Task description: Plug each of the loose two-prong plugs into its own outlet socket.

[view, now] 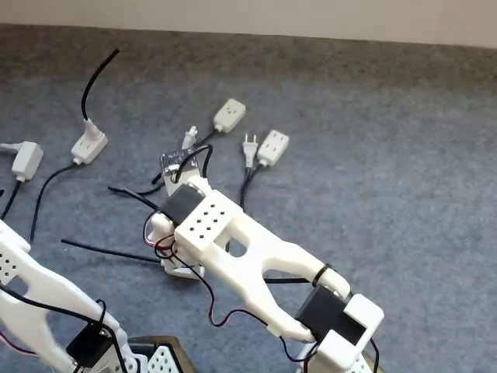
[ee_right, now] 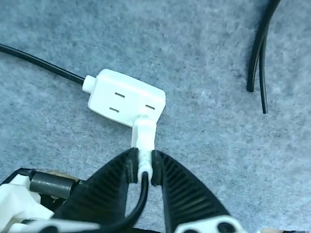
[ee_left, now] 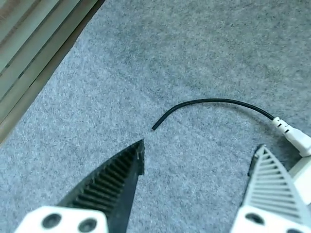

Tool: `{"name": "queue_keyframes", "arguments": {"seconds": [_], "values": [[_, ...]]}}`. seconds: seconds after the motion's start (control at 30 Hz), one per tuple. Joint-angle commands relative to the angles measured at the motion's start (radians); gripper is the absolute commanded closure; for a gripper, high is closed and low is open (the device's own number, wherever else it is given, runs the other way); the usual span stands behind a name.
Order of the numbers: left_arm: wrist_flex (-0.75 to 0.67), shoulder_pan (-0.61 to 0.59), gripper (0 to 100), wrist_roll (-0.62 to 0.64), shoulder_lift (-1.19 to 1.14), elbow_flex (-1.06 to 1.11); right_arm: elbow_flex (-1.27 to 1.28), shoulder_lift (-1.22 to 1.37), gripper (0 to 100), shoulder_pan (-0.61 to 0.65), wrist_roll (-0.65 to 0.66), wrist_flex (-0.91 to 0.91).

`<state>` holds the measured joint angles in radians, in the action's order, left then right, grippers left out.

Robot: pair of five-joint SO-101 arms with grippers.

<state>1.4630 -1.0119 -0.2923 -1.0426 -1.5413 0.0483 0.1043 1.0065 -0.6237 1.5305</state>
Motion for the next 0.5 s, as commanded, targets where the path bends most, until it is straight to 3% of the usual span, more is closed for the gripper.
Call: {"name": "queue_keyframes", "arguments": {"seconds": [0.0,0.47], "values": [[-0.002,-0.005,66,0.002,0.016,-0.045,-0.005,-0.012,99.0,-0.022,-0.012,0.004],[-0.002,-0.005,66,0.000,0.016,-0.045,0.001,-0.013,99.2,-0.041,-0.014,-0.047]]}}
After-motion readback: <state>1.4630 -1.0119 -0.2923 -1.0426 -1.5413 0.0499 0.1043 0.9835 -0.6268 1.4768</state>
